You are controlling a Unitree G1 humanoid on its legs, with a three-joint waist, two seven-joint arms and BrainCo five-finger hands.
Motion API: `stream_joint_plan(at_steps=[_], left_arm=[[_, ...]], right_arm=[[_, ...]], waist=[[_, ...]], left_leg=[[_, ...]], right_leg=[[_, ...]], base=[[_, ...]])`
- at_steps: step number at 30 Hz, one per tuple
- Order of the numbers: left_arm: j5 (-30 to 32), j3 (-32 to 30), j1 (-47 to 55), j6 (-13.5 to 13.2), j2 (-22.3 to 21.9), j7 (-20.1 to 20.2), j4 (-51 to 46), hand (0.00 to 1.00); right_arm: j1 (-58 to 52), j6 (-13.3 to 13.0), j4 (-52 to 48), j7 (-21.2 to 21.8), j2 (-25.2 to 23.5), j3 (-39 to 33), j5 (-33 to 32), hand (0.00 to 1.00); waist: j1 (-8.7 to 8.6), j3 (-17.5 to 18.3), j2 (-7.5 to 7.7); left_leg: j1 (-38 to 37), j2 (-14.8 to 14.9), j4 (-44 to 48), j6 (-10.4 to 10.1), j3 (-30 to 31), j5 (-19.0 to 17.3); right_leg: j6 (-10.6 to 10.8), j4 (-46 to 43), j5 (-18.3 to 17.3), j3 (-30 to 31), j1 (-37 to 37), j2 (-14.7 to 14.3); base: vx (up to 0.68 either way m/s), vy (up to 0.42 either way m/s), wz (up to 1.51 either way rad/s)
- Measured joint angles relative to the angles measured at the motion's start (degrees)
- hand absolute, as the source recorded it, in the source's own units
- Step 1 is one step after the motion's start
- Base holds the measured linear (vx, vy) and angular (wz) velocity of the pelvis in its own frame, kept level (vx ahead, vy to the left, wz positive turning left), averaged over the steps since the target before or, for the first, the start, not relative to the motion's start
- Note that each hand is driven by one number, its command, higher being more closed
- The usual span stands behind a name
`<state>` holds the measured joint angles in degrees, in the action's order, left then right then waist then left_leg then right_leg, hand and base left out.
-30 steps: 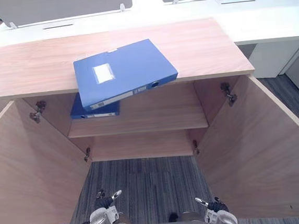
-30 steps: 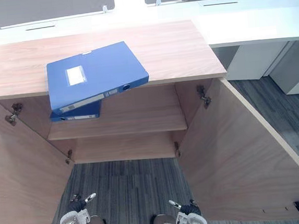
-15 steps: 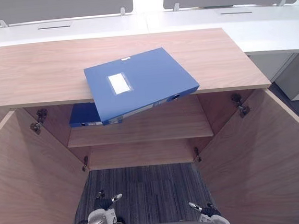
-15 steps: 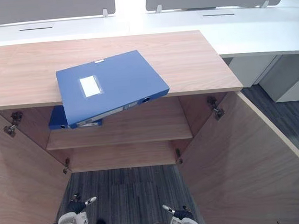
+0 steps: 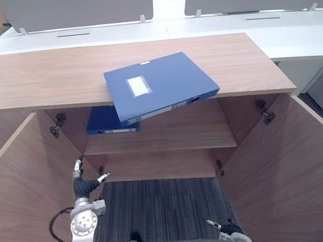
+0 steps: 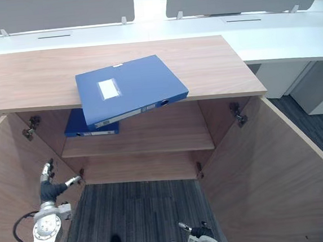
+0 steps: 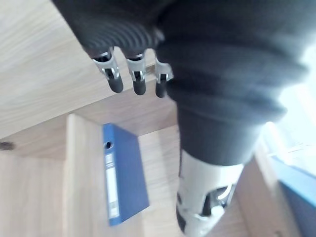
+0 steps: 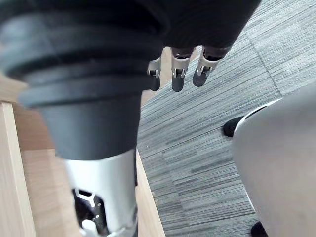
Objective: Walk over to the cabinet, pick up the folder, carry it to the office cabinet, place the folder inside the office cabinet, then close the office cabinet door
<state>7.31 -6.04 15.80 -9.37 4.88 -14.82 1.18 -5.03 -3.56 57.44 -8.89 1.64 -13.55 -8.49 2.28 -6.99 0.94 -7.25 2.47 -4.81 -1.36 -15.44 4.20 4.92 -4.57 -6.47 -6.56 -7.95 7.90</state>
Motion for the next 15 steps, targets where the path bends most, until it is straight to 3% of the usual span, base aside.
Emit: stream_joint_plan(at_steps=[6,11,15], left_arm=[[4.96,3.35,1.14,-2.46,3.06,-1.57,-13.74,0.00],[11.32,7.86,-0.21,-3.75,6.49,-2.28,-16.69,0.00],[19.28,14.65,-4.28,-3.75,9.84,-2.51,-18.37,0.00]], right_arm=[[-0.31,-0.01,-0.27,0.09,0.30,1.70,0.09,0.00],[-0.16,0.00,-0.11,0.13,1.29,3.96,1.85,0.00],[0.16,-0.02,0.85,0.13,1.41,5.46,2.21,0.00]], waist=[[0.36,1.29,-0.41],[0.00,2.46,-1.18],[-0.60,2.84,-0.76]], left_leg=[[-1.29,-0.06,-0.14,0.01,0.73,-0.02],[-1.34,-0.05,-0.14,0.03,1.30,0.00],[-1.81,-0.07,-0.13,0.04,3.06,0.01]], right_leg=[[-0.03,0.79,0.00,-0.54,-2.00,-0.05],[-0.04,1.16,0.01,-0.77,-2.43,-0.22],[-0.10,1.47,0.05,-0.93,-3.06,-0.32]], base=[[-0.02,-0.003,0.05],[0.00,-0.008,0.04],[0.00,0.000,0.00]])
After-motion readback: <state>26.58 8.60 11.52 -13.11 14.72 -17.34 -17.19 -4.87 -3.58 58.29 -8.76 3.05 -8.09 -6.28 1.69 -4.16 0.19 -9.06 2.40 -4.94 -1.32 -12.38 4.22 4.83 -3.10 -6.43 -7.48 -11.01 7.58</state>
